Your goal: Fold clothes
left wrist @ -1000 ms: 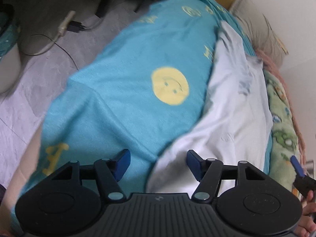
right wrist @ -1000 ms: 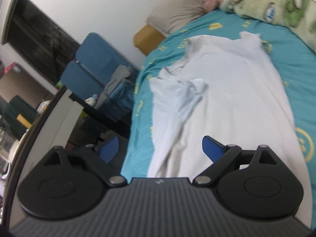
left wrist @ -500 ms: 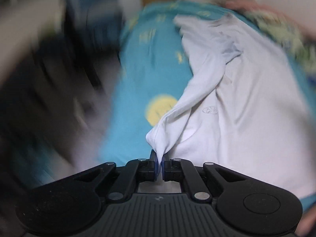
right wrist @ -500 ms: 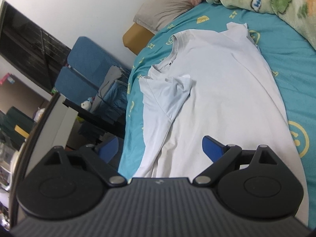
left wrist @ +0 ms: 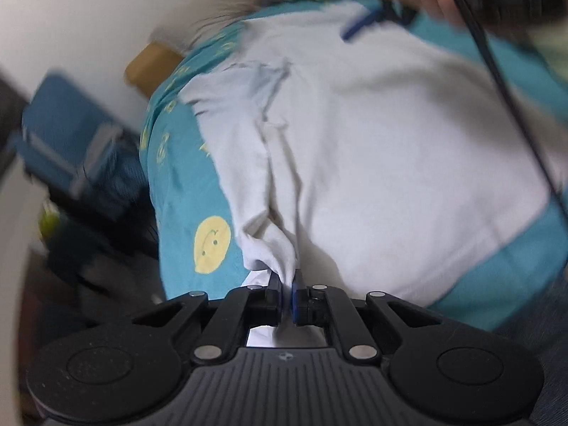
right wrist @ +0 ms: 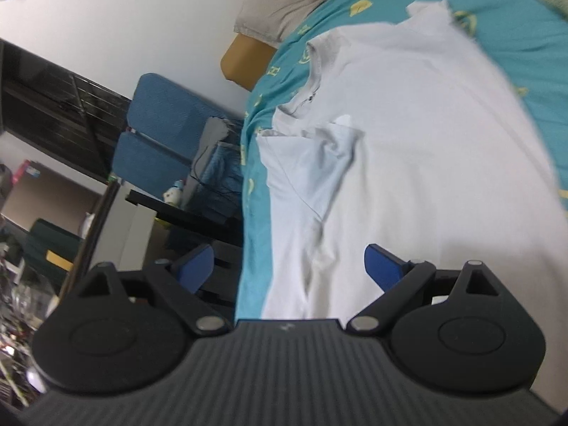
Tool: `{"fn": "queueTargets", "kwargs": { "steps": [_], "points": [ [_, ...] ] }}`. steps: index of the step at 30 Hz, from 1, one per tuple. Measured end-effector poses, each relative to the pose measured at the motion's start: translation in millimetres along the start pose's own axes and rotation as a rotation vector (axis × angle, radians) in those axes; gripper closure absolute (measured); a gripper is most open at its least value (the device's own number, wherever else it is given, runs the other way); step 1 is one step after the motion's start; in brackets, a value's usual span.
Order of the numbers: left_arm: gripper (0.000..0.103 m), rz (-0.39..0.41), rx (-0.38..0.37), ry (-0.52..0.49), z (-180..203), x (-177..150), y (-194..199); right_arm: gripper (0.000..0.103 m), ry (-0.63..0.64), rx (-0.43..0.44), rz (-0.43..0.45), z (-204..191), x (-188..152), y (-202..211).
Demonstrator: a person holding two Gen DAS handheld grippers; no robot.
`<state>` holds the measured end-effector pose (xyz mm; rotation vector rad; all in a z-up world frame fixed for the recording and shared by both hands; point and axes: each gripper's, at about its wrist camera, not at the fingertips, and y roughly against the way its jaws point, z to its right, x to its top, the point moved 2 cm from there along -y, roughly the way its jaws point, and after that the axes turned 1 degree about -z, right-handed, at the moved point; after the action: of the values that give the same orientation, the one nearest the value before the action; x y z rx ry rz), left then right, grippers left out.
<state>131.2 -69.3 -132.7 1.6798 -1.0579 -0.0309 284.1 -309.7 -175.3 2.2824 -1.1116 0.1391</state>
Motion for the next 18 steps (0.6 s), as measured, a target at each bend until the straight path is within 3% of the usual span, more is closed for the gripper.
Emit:
{"fn": "queueTargets", "kwargs": {
  "steps": [3, 6, 11, 13, 14, 16, 18],
  "points": [
    [0.097, 0.035, -0.092, 0.194, -36, -12, 5, 0.032, -0.049, -0.014, -0.040, 12, 21, -49],
    [0.097, 0.071, -0.162, 0.325, -63, -22, 10, 0.035, -0.033, -0.048, -0.030, 21, 36, -94],
    [0.097, 0.138, -0.262, 0.417, -83, -41, 24, 0.036, 0.047, -0.169, 0.007, 24, 62, -159],
    [0.098, 0.155, -0.303, 0.440, -88, -44, 24, 0.044, 0.087, -0.199, 0.043, 23, 68, -175],
    [0.098, 0.159, -0.320, 0.445, -89, -46, 23, 0.049, 0.099, -0.207, 0.063, 22, 71, -181],
    [0.098, 0.163, -0.335, 0.441, -87, -45, 20, 0.095, 0.110, -0.230, 0.077, 15, 79, -193],
    [0.097, 0.151, -0.300, 0.429, -83, -45, 14, 0.095, 0.158, -0.227, 0.080, -2, 90, -206]
  ]
}}
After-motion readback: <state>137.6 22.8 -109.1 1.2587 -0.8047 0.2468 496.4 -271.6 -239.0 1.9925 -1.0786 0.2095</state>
